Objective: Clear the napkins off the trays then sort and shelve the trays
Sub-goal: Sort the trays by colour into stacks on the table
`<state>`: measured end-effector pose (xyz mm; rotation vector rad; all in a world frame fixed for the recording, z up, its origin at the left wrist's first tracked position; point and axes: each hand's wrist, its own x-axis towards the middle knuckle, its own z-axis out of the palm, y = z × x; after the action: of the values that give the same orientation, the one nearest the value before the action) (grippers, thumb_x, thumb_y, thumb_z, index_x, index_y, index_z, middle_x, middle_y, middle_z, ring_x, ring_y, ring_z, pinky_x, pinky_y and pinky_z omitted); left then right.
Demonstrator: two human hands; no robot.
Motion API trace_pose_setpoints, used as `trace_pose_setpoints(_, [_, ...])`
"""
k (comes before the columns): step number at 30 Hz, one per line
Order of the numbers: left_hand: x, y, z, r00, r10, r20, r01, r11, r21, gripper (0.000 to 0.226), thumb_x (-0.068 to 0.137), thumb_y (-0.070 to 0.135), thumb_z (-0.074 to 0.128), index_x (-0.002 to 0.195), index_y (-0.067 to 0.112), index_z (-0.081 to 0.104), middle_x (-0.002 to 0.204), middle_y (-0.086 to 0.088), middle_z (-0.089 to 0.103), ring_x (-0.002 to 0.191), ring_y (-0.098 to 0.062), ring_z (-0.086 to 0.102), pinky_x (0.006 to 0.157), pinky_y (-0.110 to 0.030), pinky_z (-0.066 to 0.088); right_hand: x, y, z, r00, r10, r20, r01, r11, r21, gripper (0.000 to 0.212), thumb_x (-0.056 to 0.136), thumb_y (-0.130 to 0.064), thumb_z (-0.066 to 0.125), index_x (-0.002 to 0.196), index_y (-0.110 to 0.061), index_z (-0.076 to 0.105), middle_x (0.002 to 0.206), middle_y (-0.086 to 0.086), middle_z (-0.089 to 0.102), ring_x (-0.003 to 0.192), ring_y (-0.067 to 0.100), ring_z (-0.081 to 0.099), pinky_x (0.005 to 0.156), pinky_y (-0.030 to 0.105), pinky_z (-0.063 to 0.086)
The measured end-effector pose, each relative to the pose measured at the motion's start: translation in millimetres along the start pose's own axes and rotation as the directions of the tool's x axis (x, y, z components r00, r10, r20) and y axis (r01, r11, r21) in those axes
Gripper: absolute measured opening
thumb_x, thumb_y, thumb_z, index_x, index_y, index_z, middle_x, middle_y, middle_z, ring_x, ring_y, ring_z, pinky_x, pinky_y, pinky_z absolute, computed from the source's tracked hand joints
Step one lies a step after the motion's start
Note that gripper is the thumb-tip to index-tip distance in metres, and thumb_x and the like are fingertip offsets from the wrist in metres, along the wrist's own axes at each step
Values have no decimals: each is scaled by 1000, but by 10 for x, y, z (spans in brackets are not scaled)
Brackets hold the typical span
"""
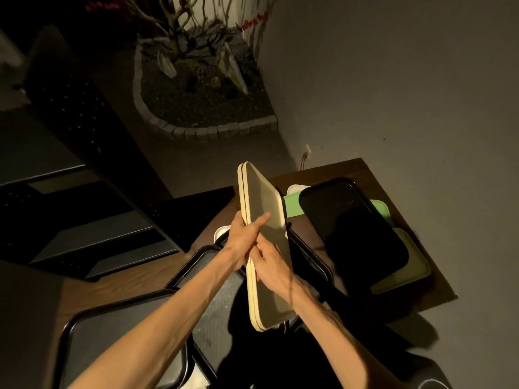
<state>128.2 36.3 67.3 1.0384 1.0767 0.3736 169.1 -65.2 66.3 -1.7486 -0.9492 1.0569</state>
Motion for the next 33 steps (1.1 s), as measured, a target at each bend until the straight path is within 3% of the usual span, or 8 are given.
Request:
trace_pose_setpoints(4, [17,-55,-92,996,31,-89,-26,998,59,19,94,11,55,113,11,52,108,-17,67,97,-30,66,88,-49,57,31,58,67,994,25,107,-21,999,-41,43,103,-20,39,145,-29,35,83,-2,65,59,10,58,60,27,55])
trace_pose_setpoints(9, [12,-106,-278,988,58,-145,-44,994,103,12,96,15,50,108,12,53,109,-23,64,104,-39,63,91,-57,53,30,27,-54,979,30,201,-39,998,39,34,100,-19,50,134,-15,50,86,11,66,73,11,61,60,11,48])
trace_pose_setpoints(16, [-116,280,-673,989,140,-46,-138,989,45,7,98,12,50,94,15,54,75,-1,54,61,-14,48,50,-25,45,319,662,-729,853,102,-511,-262,932,-251,63,86,-58,53,131,-14,54,121,14,56,104,24,60,91,40,53])
trace_pose_setpoints(19, [-120,362,-755,989,151,-6,-150,987,60,20,100,23,49,80,19,50,60,9,44,49,-7,32,43,-15,32,279,618,-974,823,245,-512,-303,952,-31,59,95,-49,51,137,-8,45,124,14,56,104,24,59,86,38,53])
trace_pose_setpoints(23, [-69,268,-688,998,56,-28,-56,998,8,24,98,34,52,79,20,53,41,11,40,43,-7,34,51,-22,37,275,599,-1078,868,352,-350,-297,933,201,31,104,-33,40,93,-15,64,74,-6,61,66,7,57,57,20,47])
trace_pose_setpoints(27, [15,90,-552,997,-64,-52,64,998,-4,45,102,27,47,132,-7,47,75,-18,71,72,-31,68,79,-36,59,263,802,-1144,842,277,-463,-243,961,133,31,101,-22,49,75,-6,56,67,6,50,65,16,46,63,25,40])
trace_pose_setpoints(29, [104,-93,-514,986,-125,-108,128,991,26,48,102,23,46,139,-7,39,111,-34,63,98,-47,62,105,-48,42,234,907,-1149,816,286,-502,-247,958,145,35,100,-20,52,66,-10,50,59,2,45,58,14,42,52,17,35])
trace_pose_setpoints(33, [213,-495,-439,956,-238,-173,260,958,121,25,102,10,45,123,2,55,99,-13,61,77,-21,56,65,-33,50,188,1152,-1196,793,328,-513,-265,944,194,39,98,-30,56,61,-17,54,52,-3,46,50,11,41,54,30,34])
